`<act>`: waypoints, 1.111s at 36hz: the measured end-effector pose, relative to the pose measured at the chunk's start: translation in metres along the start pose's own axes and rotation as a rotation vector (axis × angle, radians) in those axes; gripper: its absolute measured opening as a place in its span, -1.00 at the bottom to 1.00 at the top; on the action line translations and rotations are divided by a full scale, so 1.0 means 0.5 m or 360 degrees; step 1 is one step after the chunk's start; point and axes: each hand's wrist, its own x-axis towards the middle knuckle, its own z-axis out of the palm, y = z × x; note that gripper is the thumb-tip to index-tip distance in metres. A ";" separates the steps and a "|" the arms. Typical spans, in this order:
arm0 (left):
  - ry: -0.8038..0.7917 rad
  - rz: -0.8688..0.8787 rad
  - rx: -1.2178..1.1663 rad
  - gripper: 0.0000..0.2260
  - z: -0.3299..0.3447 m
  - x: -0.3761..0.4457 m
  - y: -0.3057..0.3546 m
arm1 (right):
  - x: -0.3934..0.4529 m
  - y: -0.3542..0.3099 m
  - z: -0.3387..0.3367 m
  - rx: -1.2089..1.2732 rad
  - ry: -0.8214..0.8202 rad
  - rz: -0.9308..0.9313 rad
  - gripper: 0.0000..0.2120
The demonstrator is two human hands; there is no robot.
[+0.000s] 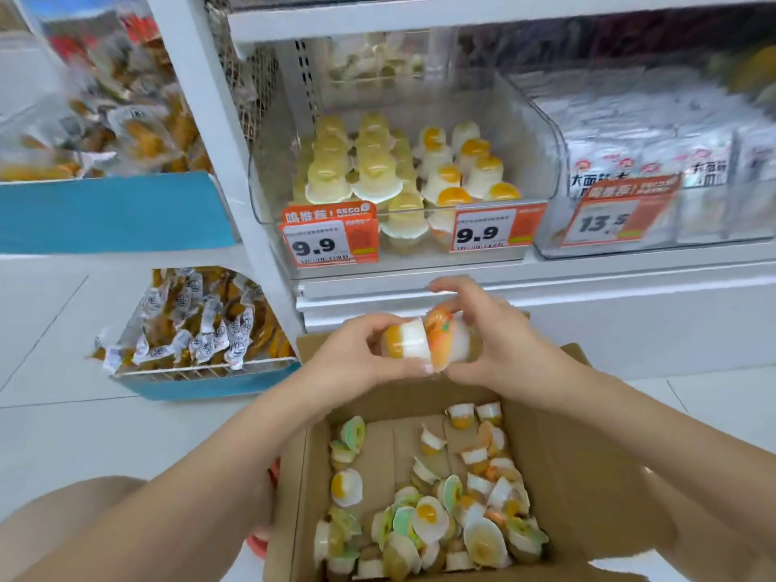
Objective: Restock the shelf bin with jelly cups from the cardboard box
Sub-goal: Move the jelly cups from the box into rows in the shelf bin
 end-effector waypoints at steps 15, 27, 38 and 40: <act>-0.0088 -0.0294 -0.0982 -0.69 0.015 0.019 0.038 | 0.040 0.017 -0.007 0.0439 -0.0026 0.0053 -0.31; -0.0174 -0.0390 -0.1205 -0.49 -0.008 0.017 0.059 | 0.049 -0.014 0.004 0.0703 0.0246 0.0068 -0.46; -0.0029 -0.0228 0.0052 -0.58 -0.097 0.036 0.091 | 0.115 -0.054 -0.104 0.0559 0.0635 0.0034 -0.57; 0.0122 -0.0151 0.0355 -0.65 -0.115 0.049 0.081 | 0.160 -0.053 -0.141 0.0467 0.0621 0.0094 -0.55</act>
